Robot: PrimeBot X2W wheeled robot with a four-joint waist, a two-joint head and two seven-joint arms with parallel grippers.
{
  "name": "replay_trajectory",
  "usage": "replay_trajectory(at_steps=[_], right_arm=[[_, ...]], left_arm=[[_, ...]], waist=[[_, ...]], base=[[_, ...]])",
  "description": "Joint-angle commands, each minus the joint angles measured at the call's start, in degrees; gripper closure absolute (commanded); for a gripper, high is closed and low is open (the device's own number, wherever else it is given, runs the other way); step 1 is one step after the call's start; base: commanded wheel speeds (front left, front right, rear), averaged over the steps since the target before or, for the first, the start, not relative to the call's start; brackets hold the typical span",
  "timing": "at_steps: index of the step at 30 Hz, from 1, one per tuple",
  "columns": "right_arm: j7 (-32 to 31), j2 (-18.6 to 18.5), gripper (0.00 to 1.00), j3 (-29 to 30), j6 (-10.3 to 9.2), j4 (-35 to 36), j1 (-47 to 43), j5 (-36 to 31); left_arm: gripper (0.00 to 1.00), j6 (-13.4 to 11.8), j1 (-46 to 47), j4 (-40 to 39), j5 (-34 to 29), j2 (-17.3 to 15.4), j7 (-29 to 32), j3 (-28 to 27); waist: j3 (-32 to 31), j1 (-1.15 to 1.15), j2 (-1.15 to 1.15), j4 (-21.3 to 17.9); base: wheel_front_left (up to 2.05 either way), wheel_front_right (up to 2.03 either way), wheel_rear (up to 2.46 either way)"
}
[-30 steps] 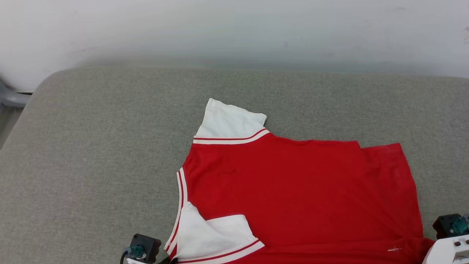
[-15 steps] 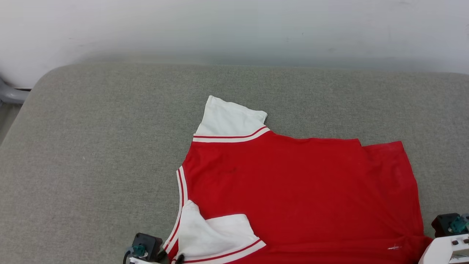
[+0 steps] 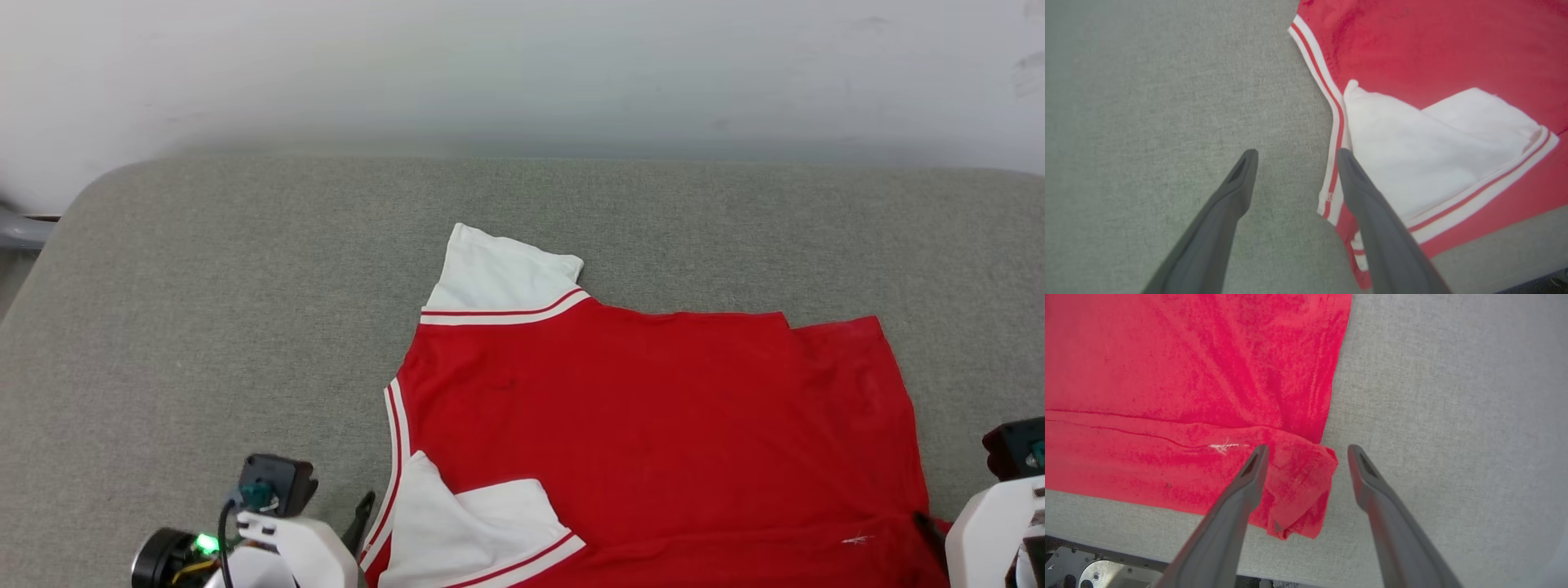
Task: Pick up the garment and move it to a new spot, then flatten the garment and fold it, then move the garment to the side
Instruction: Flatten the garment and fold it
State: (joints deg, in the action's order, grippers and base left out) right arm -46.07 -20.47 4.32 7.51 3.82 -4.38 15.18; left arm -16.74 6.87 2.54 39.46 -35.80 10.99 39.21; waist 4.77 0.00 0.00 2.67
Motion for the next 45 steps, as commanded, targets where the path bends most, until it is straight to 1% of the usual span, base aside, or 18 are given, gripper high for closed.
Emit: replay_trajectory(at_steps=[1,4,5,8,10,14,19,21,23,28,32,39,45], right_arm=[[-0.4,-0.2,0.0,0.4,-0.05,1.5,1.0,-0.2],[-1.4,0.0,0.0,1.1,-0.05,5.4,1.9,-0.5],[-1.8,0.0,0.0,1.2,-0.05,6.7,2.3,-0.6],[-2.4,0.0,0.0,0.8,-0.05,10.0,3.6,-1.0],[-2.8,0.3,0.0,0.5,-0.06,11.9,4.8,-1.0],[-3.2,1.0,0.0,-0.5,-0.05,15.1,7.5,-0.7],[-2.8,1.8,0.0,-1.8,-0.06,17.5,10.3,-0.7],[-2.3,1.9,0.0,-2.7,-0.05,17.5,11.4,-1.1],[-1.8,2.0,0.0,-3.4,-0.06,16.9,12.5,-1.4],[-0.7,2.4,0.0,-5.7,-0.05,16.1,14.6,-2.0],[0.2,2.7,0.0,-6.7,-0.05,15.6,15.8,-2.0],[1.2,3.1,0.0,-7.9,-0.06,14.8,16.2,-1.6],[1.6,2.9,0.0,-8.3,-0.06,14.3,16.1,-1.7]], left_arm=[[0.0,-0.5,1.4,-1.5,-0.4,-0.7,0.2,-0.7],[0.0,-0.2,4.4,-4.7,-0.4,-2.0,0.8,-2.3],[0.0,0.1,5.8,-5.6,-0.8,-2.8,1.4,-2.7],[0.0,1.6,11.2,-7.2,-0.8,-3.6,3.5,-3.8],[0.0,3.4,15.7,-7.1,-0.9,-4.3,5.7,-4.1],[0.0,7.9,25.3,-5.0,0.0,-4.9,11.3,-4.3],[0.0,13.9,37.2,2.4,4.9,-2.3,19.3,-4.7],[0.0,15.7,41.3,6.5,5.6,-1.9,22.0,-4.4],[0.0,16.9,44.7,10.3,6.5,-0.8,24.2,-4.4],[0.0,19.1,51.5,19.2,7.1,-0.4,29.6,-3.6],[0.0,19.8,55.2,24.2,6.7,0.1,31.5,-3.2],[0.0,20.7,58.1,30.4,5.3,0.9,31.9,-1.7],[0.0,21.2,58.9,33.8,3.5,1.5,29.3,-0.5]], waist=[[0.3,0.0,0.0,-0.5],[1.2,0.0,0.0,-1.2],[1.7,0.0,0.0,-1.5],[3.6,0.0,0.0,-2.7],[5.3,0.0,0.0,-3.5],[9.4,0.0,0.0,-5.4],[14.8,0.0,0.0,-7.2],[16.3,0.0,0.0,-8.1],[17.6,0.0,0.0,-9.0],[20.5,0.0,0.0,-10.9],[22.4,0.0,0.0,-12.4],[24.2,0.0,0.0,-14.1],[25.2,0.0,0.0,-14.4]], base=[[0.0,0.0,0.0],[0.0,0.0,0.0],[0.0,0.0,0.0],[0.0,0.0,0.0],[0.0,0.0,0.0],[0.0,0.0,0.0],[0.0,0.0,0.0],[0.0,0.0,0.0],[0.0,0.0,0.0],[0.0,0.0,0.0],[0.0,0.0,0.0],[0.0,0.0,0.0],[0.0,0.0,0.0]])
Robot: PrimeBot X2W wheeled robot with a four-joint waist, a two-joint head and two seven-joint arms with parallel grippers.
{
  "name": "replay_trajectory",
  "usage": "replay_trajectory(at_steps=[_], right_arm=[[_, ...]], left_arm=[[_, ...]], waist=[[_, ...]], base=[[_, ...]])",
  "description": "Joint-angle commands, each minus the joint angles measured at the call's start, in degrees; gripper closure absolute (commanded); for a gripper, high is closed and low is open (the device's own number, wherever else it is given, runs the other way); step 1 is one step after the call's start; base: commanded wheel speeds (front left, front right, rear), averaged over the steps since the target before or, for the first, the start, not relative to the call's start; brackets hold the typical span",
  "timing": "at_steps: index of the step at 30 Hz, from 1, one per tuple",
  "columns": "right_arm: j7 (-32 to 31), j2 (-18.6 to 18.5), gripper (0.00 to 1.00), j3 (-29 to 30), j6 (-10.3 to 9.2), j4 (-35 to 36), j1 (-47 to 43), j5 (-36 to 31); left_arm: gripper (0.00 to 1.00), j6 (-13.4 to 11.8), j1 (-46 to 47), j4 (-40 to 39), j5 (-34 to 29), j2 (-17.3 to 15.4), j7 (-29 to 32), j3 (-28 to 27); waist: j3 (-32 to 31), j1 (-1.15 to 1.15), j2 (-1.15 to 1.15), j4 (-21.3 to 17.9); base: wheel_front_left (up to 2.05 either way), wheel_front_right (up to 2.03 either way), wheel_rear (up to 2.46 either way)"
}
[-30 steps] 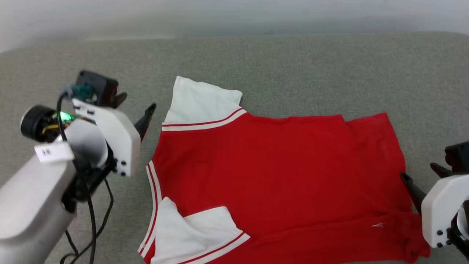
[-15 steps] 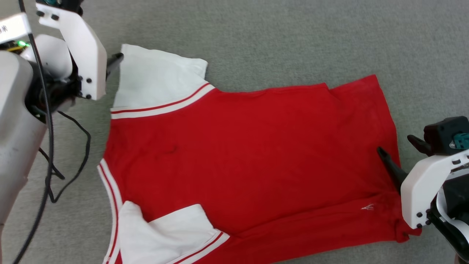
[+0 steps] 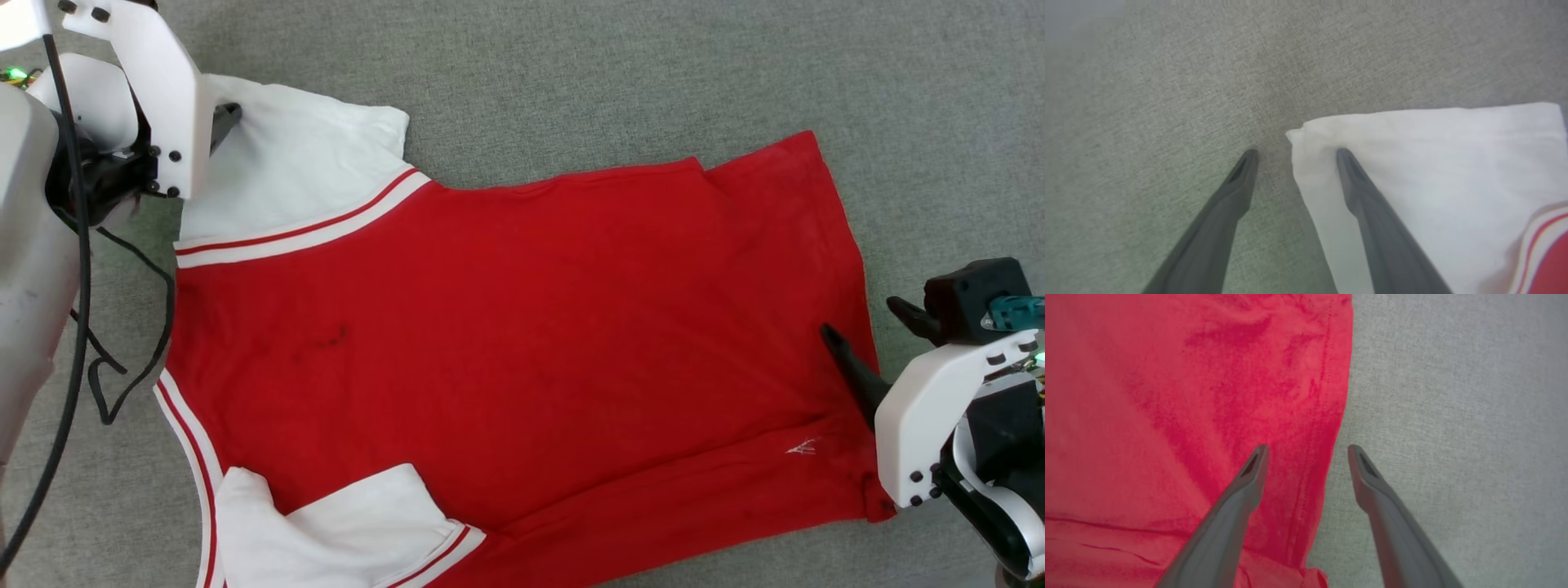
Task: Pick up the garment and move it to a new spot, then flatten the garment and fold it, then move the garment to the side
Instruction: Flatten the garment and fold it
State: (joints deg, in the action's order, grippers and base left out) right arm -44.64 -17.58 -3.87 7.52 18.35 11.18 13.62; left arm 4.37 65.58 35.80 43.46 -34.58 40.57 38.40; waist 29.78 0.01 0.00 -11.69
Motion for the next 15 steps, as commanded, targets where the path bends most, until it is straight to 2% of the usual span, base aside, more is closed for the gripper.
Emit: replay_trajectory(at_steps=[1,3,4,5,8,15], right_arm=[[0.2,0.0,0.0,-0.3,-0.06,-0.2,0.5,-0.2],[0.3,0.2,0.0,-0.4,-0.07,-0.3,0.6,-0.2],[0.3,0.2,0.0,-0.4,-0.07,-0.4,0.6,-0.2],[0.3,0.2,0.0,-0.4,-0.06,-0.4,0.6,-0.2],[0.1,-0.1,0.0,-0.1,-0.07,-0.6,0.9,-0.2],[-0.5,-1.8,0.0,0.9,-0.06,-1.2,2.2,-0.2]], left_arm=[[0.0,0.3,0.1,1.1,-0.3,0.5,-0.2,0.6],[0.0,0.7,-0.3,2.4,0.9,1.3,0.6,0.6],[0.26,0.8,-0.7,3.1,1.8,1.8,1.3,0.4],[1.0,1.0,-1.2,3.8,3.0,2.5,2.1,0.1],[1.0,1.6,-1.7,4.1,4.2,3.2,3.0,0.4],[1.0,2.0,-1.2,4.2,4.3,4.1,-5.6,-1.3]], waist=[[0.3,-0.01,0.0,-0.1],[0.5,-0.01,0.0,-0.1],[0.6,-0.01,0.0,0.0],[0.6,-0.01,0.0,0.0],[0.5,-0.01,0.0,0.4],[-2.5,-0.01,0.0,2.2]], base=[[0.0,0.0,0.0],[0.0,0.0,0.0],[0.0,0.0,0.0],[0.0,0.0,0.0],[0.0,0.0,0.0],[0.0,0.0,0.0]])
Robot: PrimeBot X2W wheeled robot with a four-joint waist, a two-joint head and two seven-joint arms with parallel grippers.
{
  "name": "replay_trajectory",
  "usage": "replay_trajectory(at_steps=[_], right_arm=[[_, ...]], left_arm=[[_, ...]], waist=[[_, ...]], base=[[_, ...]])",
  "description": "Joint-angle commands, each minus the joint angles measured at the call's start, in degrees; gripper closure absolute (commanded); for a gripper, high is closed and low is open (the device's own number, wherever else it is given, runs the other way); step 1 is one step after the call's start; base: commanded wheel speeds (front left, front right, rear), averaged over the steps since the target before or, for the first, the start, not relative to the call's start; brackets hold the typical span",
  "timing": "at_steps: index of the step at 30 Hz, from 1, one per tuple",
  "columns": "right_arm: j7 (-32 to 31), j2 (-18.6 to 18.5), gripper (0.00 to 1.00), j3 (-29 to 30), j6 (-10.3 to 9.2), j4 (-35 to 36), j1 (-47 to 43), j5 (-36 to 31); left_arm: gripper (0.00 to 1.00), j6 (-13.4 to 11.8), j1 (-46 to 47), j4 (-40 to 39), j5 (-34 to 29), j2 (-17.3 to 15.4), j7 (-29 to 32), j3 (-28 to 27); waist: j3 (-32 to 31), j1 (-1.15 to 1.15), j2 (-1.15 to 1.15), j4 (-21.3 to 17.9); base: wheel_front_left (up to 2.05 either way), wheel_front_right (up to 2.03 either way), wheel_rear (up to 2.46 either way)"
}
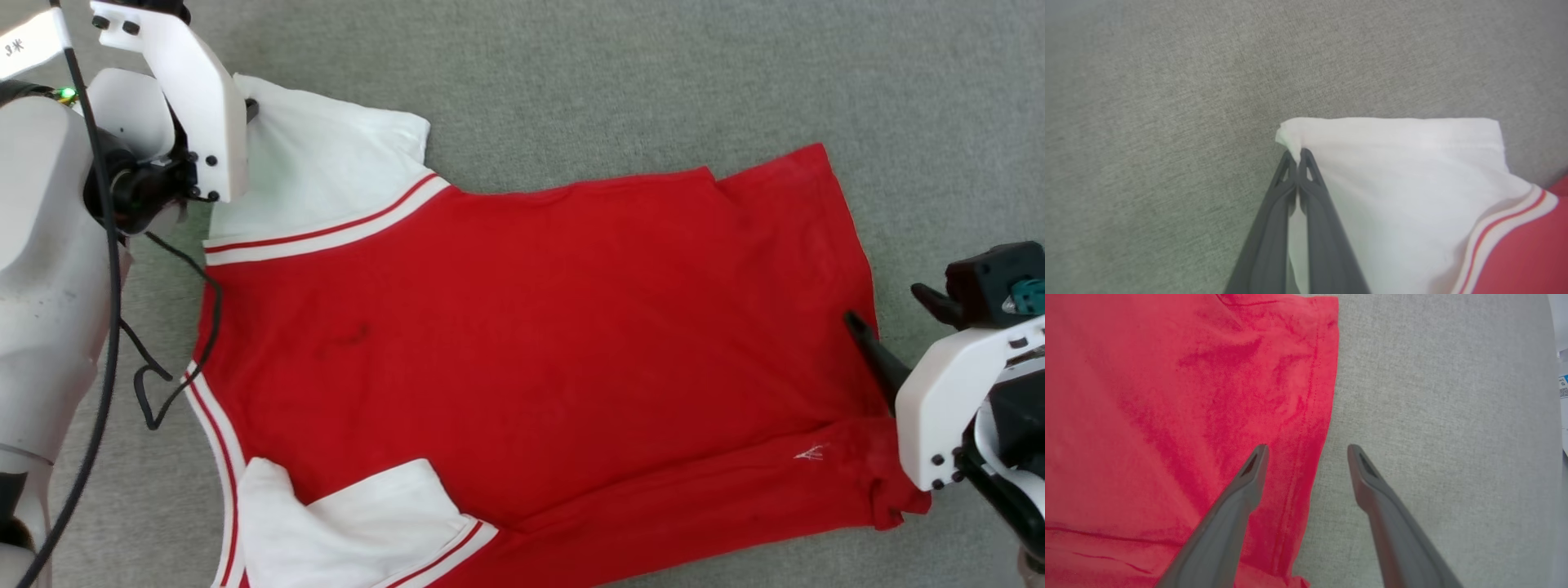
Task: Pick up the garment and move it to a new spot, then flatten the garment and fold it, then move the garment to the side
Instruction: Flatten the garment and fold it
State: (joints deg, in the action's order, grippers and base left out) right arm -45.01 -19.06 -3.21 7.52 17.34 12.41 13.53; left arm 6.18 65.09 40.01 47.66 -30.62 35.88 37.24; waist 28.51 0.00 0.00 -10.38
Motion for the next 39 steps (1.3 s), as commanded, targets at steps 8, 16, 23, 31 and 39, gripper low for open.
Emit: replay_trajectory(at_steps=[8,16,23,31,39], right_arm=[[-3.0,-4.7,0.0,2.0,-0.07,-2.1,3.3,2.1],[-4.0,-9.0,0.0,1.7,-0.06,-11.5,10.4,4.5],[-4.3,-10.5,0.0,0.0,-0.07,-20.8,16.5,4.9],[-3.5,-10.5,0.0,-3.4,-0.07,-28.9,20.6,5.3],[-2.2,-9.3,0.0,-7.9,0.02,-35.7,21.1,6.3]], left_arm=[[1.0,1.2,-2.3,-4.9,0.7,0.9,-6.4,1.6],[1.0,1.3,-5.0,-16.3,0.7,-0.4,-8.3,5.5],[1.0,1.0,-7.2,-24.9,0.4,-1.6,-8.8,6.9],[1.0,-0.6,-8.9,-30.9,0.2,-2.3,-9.5,6.8],[1.0,-1.1,-10.1,-33.2,0.2,-2.5,-10.2,7.1]], waist=[[-5.6,0.0,0.0,4.9],[-5.9,0.0,0.0,10.2],[-4.8,0.0,0.0,12.9],[-3.6,0.0,0.0,14.7],[-2.7,0.0,0.0,15.8]], base=[[0.0,0.0,0.0],[0.0,0.0,0.0],[0.0,0.0,0.0],[0.0,0.0,0.0],[0.0,0.0,0.0]])
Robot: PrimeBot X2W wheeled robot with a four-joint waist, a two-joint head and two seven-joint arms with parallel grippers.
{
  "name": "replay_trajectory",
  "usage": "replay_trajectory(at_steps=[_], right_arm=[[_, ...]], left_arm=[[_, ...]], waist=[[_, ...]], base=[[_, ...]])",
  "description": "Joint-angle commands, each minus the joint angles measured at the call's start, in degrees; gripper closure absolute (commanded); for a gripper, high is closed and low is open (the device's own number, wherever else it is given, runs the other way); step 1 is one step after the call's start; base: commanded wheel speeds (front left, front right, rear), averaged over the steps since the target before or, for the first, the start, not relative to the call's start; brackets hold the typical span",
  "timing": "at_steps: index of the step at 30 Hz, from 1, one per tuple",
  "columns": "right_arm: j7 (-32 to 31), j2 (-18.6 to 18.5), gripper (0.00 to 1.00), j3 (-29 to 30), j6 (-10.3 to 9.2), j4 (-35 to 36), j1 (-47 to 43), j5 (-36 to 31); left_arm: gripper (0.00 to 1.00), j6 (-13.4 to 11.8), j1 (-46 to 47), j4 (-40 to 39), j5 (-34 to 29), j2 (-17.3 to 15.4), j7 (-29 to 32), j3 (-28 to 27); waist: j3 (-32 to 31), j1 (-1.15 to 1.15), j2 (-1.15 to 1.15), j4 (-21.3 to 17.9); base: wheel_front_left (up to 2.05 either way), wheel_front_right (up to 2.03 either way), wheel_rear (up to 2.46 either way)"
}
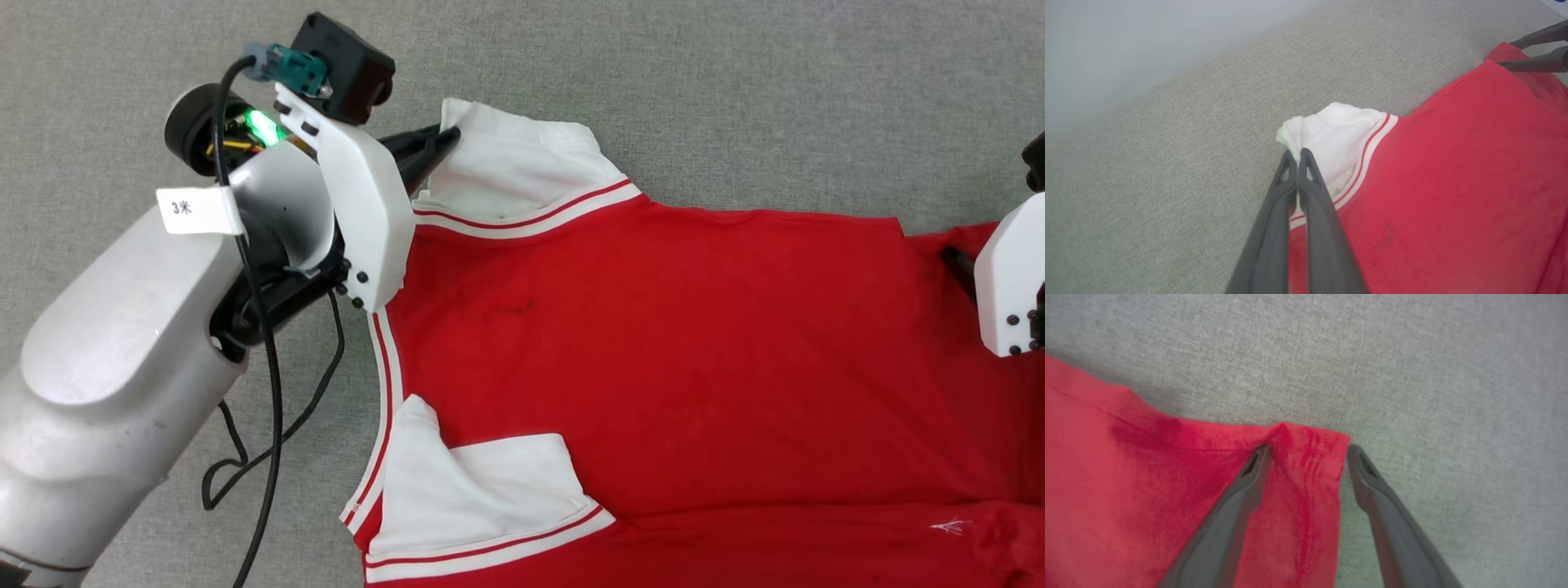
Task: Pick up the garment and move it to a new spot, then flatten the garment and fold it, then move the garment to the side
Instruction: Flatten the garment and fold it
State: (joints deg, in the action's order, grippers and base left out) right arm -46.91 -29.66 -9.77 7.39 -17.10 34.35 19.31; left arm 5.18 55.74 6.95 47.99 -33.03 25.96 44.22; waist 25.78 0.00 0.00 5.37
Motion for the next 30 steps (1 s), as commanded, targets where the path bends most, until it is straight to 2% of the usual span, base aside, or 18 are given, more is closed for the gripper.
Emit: replay_trajectory(at_steps=[1,2,3,4,10,15,30], right_arm=[[-0.2,1.5,0.0,-2.2,0.18,-2.0,-1.0,0.9],[0.0,1.6,0.0,-3.1,0.19,-2.6,-1.1,1.1],[0.6,1.5,0.66,-3.8,0.24,-3.1,-1.2,1.4],[1.7,1.4,1.0,-4.4,0.24,-3.4,-1.0,1.5],[9.5,0.1,1.0,-4.5,0.11,-5.5,0.3,1.6],[15.8,0.5,1.0,-2.6,0.07,-6.5,-1.2,2.0],[28.2,1.3,1.0,3.9,0.07,-5.2,-14.5,7.3]], left_arm=[[1.0,-0.2,-0.9,-0.3,0.0,-0.1,-0.3,0.1],[1.0,-0.3,-1.0,-0.4,0.1,-0.1,-0.4,0.2],[1.0,-0.4,-1.2,-0.4,0.2,-0.1,-0.4,0.2],[1.0,-0.5,-1.4,-0.4,0.3,0.0,-0.5,0.2],[1.0,-1.0,-3.2,0.6,0.7,-0.1,-2.4,-0.2],[1.0,-2.1,-6.4,1.4,1.6,-0.7,-5.4,-1.4],[1.0,-5.6,-22.2,-2.0,4.8,-3.2,-12.4,-1.6]], waist=[[0.0,0.0,0.0,0.1],[0.0,0.0,0.0,0.2],[0.0,0.0,0.0,0.3],[-0.1,0.0,0.0,0.3],[-2.2,0.0,0.0,0.1],[-5.6,0.0,0.0,-0.6],[-16.4,0.0,0.0,0.1]], base=[[0.0,0.0,0.0],[0.0,0.0,0.0],[0.0,0.0,0.0],[0.0,0.0,0.0],[0.0,0.0,0.0],[0.0,0.0,0.0],[0.0,0.0,0.0]])
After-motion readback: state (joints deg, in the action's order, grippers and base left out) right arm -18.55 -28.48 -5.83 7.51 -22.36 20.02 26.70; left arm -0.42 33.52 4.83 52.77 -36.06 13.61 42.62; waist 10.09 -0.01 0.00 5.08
